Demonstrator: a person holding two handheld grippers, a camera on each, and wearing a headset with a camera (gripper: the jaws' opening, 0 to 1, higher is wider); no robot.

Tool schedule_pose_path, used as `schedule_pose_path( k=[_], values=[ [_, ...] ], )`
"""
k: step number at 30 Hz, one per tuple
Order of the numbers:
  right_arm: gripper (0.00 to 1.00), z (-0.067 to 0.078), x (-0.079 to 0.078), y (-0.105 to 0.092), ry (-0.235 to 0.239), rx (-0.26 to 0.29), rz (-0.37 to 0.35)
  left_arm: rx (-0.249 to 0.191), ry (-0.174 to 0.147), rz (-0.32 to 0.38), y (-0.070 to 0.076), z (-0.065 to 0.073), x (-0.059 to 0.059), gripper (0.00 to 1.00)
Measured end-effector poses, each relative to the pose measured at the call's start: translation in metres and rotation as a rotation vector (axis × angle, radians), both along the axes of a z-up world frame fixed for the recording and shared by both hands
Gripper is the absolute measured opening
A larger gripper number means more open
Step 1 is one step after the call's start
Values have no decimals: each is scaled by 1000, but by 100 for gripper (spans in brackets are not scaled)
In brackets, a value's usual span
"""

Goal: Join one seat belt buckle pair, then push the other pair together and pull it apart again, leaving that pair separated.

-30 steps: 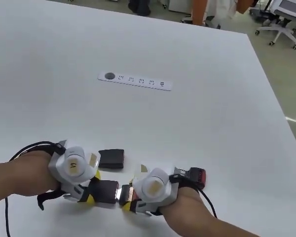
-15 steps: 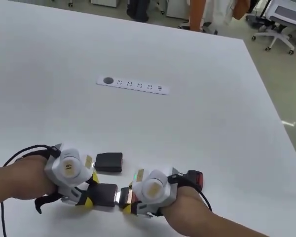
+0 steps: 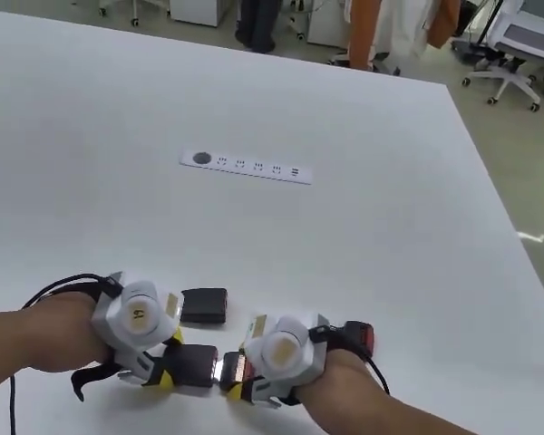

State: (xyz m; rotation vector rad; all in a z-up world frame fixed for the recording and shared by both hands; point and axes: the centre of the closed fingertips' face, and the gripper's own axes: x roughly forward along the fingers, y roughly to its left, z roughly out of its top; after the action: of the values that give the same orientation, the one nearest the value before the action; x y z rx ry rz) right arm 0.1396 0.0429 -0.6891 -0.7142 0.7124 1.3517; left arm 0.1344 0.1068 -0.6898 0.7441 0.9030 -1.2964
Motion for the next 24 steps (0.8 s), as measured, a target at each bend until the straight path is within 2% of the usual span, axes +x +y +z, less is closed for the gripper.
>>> schedule_pose_path(
  k=[2,4,6,10,14,18,24],
  values=[
    [35,1,0,0,2,5,-2,-1,0,5,-1,2,-1,34],
    [38,3,-1,1,5,18,-5,17,1,-16,2,3,-3,35],
    [38,12,-6,0,6,31,-4,19,-6,-6,4,6,-4,35],
    [36,21,-7,-7,15,53,-11,-22,-29,18,3,26,-3,36],
    [37,35,-1,-19,11,88,-48,-35,-49,30,2,37,2,40],
    [36,48,10,-38,0,116,-86,-99,-44,91,-8,49,16,41],
    [35,52,31,-78,-12,87,-133,-116,-67,100,-15,56,46,42]
  ],
)
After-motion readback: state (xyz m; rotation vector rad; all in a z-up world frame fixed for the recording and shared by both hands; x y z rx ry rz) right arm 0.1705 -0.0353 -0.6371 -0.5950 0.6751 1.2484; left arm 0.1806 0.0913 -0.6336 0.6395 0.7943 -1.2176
